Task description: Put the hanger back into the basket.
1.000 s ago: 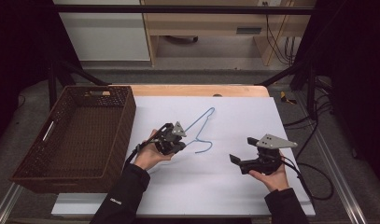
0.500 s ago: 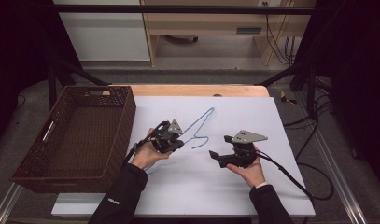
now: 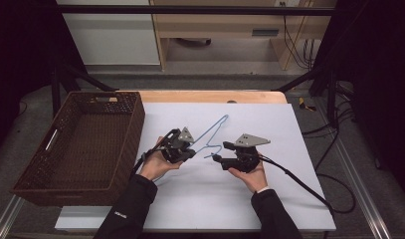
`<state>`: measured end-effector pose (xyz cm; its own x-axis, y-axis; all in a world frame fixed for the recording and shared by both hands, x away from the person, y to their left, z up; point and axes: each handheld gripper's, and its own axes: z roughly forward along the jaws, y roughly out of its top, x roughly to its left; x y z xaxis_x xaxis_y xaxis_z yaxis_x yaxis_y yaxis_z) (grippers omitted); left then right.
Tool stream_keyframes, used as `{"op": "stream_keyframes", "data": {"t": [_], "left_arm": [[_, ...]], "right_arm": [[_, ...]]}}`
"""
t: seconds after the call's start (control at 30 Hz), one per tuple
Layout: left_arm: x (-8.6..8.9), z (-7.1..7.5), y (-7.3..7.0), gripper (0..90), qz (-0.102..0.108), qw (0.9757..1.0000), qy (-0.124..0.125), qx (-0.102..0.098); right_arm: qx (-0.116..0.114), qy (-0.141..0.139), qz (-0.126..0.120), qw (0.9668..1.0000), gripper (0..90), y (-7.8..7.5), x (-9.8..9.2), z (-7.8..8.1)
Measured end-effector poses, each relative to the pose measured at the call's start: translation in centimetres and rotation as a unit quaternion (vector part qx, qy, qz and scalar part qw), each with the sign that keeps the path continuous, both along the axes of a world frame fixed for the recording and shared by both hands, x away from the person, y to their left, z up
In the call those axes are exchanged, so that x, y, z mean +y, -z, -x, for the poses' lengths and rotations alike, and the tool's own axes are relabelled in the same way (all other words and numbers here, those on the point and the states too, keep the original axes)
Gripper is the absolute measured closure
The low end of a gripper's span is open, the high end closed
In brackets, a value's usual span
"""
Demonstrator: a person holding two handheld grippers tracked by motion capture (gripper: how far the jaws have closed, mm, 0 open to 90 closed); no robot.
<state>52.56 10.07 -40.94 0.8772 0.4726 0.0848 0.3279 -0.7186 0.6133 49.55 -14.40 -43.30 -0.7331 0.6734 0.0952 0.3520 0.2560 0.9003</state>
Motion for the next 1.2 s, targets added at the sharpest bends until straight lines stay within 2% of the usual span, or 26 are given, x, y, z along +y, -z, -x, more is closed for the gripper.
{"op": "stream_keyframes", "data": {"t": [0.2, 0.4, 0.6, 0.87, 0.93, 0.97, 1.07, 1.2], "left_arm": [[0.0, 0.1, 0.0, 87.3, 0.0, 1.0, 0.001, 0.0], [-0.1, 0.1, 0.3, 87.3, 0.001, 1.0, 0.003, 0.001], [-0.2, 0.2, 0.3, 87.3, -0.001, 1.0, 0.005, 0.002], [-0.3, 0.4, 0.2, 86.3, -0.002, 1.0, 0.003, -0.009], [-0.3, 0.5, 0.1, 76.9, -0.004, 0.9999, -0.002, -0.017], [-0.3, 0.5, 0.1, 76.9, -0.005, 0.9998, -0.004, -0.017], [-0.4, 0.6, 0.3, 69.3, -0.016, 0.9997, -0.009, -0.015], [-0.9, 0.6, 1.1, 68.7, -0.028, 0.9995, -0.01, -0.012]], "right_arm": [[-0.002, -0.001, -0.009, 1.0, 58.7, 0.0, 0.2, -0.3], [-0.003, -0.011, -0.012, 0.9999, 67.1, 0.0, 0.3, -0.5], [-0.006, -0.024, -0.016, 0.9996, 83.7, -0.1, 0.4, -0.4], [-0.01, -0.017, -0.007, 0.9998, 85.5, -0.3, 0.6, -0.3], [-0.011, -0.015, -0.009, 0.9998, 85.6, -0.4, 0.6, -0.3], [-0.011, -0.015, -0.009, 0.9998, 85.6, -0.4, 0.6, -0.3], [-0.009, -0.016, -0.011, 0.9998, 85.6, -0.5, 0.6, -0.2], [-0.008, -0.016, -0.014, 0.9997, 85.6, -0.5, 0.6, -0.2]]}}
